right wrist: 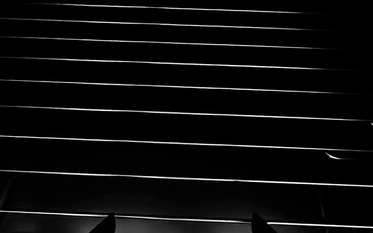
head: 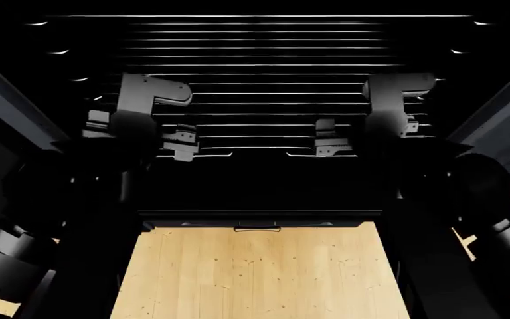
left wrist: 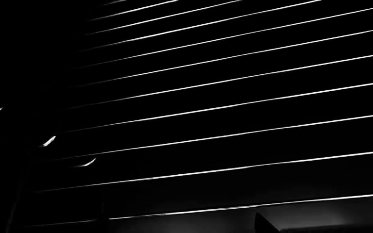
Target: Fully slide the bottom oven rack out.
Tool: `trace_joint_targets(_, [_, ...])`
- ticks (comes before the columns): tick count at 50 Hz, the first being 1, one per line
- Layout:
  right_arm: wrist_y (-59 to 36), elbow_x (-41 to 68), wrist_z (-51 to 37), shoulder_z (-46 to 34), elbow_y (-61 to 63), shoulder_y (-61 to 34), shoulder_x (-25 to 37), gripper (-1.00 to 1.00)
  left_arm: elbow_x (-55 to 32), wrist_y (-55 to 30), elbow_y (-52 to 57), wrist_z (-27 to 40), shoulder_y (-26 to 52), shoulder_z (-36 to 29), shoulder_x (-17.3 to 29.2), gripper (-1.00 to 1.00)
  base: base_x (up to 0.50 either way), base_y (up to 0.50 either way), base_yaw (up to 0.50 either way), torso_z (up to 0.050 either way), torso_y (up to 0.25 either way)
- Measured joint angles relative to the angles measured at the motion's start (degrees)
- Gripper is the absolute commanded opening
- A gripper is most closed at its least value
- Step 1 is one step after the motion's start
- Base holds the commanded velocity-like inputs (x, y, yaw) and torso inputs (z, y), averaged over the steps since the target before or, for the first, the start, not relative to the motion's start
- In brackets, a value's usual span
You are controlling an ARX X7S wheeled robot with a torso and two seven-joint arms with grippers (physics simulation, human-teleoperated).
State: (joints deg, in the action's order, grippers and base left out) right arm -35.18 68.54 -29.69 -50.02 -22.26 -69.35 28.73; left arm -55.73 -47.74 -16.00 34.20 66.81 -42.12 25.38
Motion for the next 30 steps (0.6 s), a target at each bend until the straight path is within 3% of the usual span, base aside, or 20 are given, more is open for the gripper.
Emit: trace_joint_targets(30, [14.73,-1.40,0.55,0.18,7.31,9.58,4.12,1.00,3.76,13.65,6.90,-1.04,-11.46,2.65,2.21,1.00,0.00,0.00,0.00,-0.006,-0.018])
